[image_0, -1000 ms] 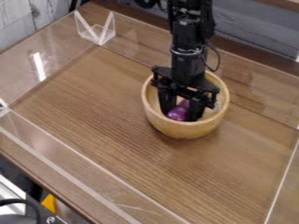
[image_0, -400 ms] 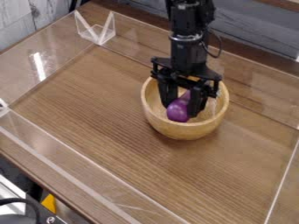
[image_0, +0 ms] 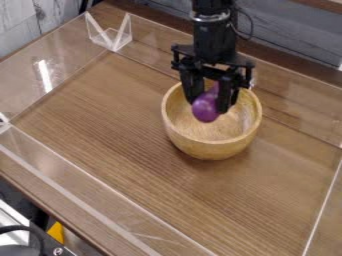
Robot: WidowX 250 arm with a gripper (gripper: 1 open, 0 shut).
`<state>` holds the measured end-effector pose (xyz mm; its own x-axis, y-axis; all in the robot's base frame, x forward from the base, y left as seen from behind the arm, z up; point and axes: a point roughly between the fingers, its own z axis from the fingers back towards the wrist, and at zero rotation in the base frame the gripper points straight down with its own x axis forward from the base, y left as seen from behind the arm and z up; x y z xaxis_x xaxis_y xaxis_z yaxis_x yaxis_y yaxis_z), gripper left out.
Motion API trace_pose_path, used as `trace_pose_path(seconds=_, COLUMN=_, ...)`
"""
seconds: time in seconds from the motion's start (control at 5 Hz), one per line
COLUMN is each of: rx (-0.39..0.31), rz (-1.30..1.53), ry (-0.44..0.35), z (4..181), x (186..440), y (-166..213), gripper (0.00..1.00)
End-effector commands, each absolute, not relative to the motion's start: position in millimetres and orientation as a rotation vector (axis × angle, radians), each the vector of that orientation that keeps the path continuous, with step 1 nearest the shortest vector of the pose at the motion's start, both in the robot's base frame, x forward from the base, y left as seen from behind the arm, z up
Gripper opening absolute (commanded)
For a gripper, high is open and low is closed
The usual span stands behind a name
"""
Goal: Remove the purple eggplant from inside the brown bowl and put it on the table
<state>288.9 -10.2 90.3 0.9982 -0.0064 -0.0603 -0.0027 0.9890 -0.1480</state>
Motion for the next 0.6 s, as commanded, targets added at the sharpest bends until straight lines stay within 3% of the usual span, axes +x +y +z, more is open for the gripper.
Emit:
trace_pose_path(seconds=0.0, rx=-0.150, rz=-0.006, ry=-0.032, z=117.9, x=297.2, y=-6.4, gripper=0.00)
trace_pose_path(seconds=0.4, rx=-0.152, rz=0.003, ry=-0.047, z=122.8, x=299.3, y=-5.0, gripper=0.00)
